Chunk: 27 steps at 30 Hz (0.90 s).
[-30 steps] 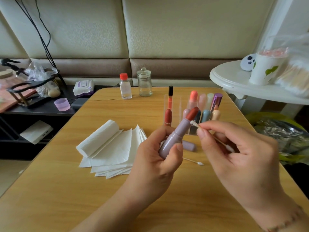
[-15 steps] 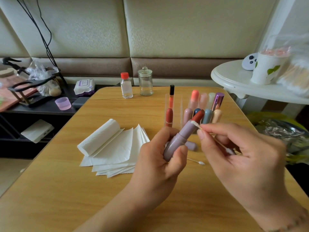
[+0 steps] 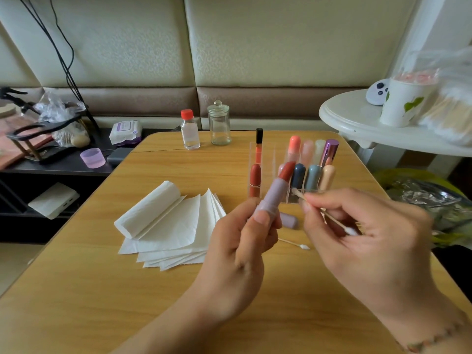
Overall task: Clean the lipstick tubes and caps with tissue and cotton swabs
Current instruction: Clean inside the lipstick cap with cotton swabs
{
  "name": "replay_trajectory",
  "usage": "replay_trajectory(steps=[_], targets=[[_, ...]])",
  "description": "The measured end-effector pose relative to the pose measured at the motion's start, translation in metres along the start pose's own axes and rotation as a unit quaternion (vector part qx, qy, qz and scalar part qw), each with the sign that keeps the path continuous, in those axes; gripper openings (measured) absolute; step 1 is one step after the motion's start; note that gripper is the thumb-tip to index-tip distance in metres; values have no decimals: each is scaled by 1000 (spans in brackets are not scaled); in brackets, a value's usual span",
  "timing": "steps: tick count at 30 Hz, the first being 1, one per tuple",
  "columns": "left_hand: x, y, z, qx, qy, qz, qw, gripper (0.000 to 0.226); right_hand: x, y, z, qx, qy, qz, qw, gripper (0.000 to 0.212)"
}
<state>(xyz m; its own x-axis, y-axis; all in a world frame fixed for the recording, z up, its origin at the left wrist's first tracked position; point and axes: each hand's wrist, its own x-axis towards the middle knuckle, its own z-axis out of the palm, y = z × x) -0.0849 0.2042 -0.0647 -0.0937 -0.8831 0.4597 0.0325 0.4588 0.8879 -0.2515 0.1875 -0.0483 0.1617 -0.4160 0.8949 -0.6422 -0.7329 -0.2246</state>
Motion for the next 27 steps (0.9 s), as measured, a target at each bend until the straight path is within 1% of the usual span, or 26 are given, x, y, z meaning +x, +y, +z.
replay_trajectory(steps=[2, 6, 9, 13, 15, 17, 19, 21, 22, 24, 27], targets=[[1, 1, -1, -11, 4, 5, 1000, 32, 1, -1, -1, 16, 12, 13, 1000, 19], [0, 1, 0, -9, -14, 10, 1000, 32, 4, -8, -4, 49, 47, 19, 997, 8], [-2, 1, 0, -30, -47, 1, 998, 31, 2, -9, 0, 43, 35, 16, 998, 10], [-2, 1, -1, -78, -94, -16, 992, 19, 1, -8, 1, 48, 30, 30, 998, 12], [-1, -3, -1, -91, -102, -23, 990, 20, -1, -10, 1, 66, 24, 41, 997, 12], [-1, -6, 0, -115, -108, -35, 987, 27, -2, -13, 4, 80, 9, 55, 995, 13], [-2, -6, 0, -167, -120, -63, 977, 32, -2, -16, 6, 104, -8, 79, 991, 12], [-2, -4, -1, -237, -127, -96, 958, 31, -2, -18, 8, 144, -17, 113, 983, 9], [-2, -3, 0, -267, -129, -112, 949, 35, -1, -20, 8, 166, -20, 132, 977, 7], [-2, -4, 0, -302, -126, -128, 936, 40, -1, -22, 10, 207, -24, 172, 963, 8], [-1, -7, 0, -332, -116, -139, 926, 39, -1, -25, 11, 255, -26, 215, 942, 6]])
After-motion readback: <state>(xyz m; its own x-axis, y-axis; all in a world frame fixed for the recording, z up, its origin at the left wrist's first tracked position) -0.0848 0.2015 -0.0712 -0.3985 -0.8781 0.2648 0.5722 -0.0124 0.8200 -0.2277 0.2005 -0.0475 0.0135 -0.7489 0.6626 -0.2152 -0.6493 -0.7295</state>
